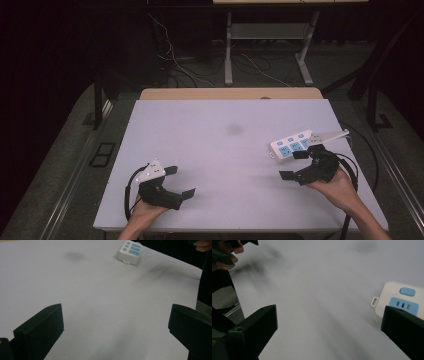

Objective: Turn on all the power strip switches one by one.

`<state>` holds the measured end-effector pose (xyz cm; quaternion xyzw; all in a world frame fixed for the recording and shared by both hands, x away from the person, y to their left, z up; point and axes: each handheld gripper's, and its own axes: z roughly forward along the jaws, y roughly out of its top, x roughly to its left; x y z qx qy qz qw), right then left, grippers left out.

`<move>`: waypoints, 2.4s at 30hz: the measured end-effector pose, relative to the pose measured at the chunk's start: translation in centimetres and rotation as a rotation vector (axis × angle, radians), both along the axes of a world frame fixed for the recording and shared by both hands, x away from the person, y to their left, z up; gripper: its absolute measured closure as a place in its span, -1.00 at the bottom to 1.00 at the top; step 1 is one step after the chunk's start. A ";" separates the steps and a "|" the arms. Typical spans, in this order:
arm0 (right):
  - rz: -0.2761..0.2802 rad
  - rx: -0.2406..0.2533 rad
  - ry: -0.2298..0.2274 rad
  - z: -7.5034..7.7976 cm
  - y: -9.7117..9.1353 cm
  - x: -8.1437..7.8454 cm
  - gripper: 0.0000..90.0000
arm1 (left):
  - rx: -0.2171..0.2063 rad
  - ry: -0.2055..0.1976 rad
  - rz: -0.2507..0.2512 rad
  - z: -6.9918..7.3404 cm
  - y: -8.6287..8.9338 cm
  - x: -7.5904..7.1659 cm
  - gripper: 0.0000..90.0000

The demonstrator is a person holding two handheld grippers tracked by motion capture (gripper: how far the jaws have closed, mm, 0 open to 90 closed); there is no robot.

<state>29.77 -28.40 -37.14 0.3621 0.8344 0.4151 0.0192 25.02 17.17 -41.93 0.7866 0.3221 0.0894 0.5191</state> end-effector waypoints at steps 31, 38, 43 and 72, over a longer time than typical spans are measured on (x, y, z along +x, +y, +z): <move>-0.011 -0.072 0.003 1.5 -0.5 5.5 -0.99 | 0.000 0.002 0.005 -0.1 0.1 0.1 -1.00; -0.024 -0.090 0.000 1.1 -0.6 6.6 -0.99 | 0.001 0.003 0.003 -0.1 0.1 0.1 -1.00; -0.054 -0.084 0.010 0.6 -1.3 7.7 -0.99 | 0.004 0.001 -0.002 -0.1 0.1 0.1 -1.00; -0.067 -0.119 0.035 -1.1 -1.6 11.0 0.93 | 0.003 0.002 0.003 -0.2 0.2 0.2 -1.00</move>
